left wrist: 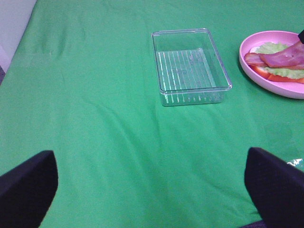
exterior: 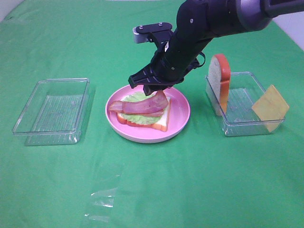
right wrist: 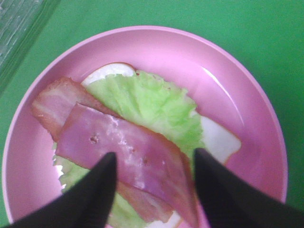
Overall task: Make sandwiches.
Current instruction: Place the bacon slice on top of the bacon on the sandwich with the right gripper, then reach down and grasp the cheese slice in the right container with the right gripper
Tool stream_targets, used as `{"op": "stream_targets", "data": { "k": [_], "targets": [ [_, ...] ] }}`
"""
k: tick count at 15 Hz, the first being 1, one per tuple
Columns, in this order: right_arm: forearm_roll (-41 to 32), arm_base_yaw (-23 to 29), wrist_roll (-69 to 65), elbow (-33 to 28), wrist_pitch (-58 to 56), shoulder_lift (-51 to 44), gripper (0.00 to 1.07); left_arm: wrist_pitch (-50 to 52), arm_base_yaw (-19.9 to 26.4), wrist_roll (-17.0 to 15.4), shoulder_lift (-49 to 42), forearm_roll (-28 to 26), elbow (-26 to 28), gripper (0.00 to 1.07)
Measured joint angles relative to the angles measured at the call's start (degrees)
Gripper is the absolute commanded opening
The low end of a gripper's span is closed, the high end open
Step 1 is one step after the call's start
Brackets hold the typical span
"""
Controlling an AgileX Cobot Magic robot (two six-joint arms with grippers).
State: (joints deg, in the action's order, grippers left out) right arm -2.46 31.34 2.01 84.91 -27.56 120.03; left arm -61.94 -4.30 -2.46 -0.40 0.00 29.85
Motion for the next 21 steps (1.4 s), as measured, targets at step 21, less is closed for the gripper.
{"op": "stream_targets", "data": {
  "k": [21],
  "targets": [
    [19.5, -20.0, -3.8, 13.6, -32.0, -16.2, 0.99, 0.0, 0.0, 0.0, 0.0, 0.0, 0.0, 1.00]
  ]
}}
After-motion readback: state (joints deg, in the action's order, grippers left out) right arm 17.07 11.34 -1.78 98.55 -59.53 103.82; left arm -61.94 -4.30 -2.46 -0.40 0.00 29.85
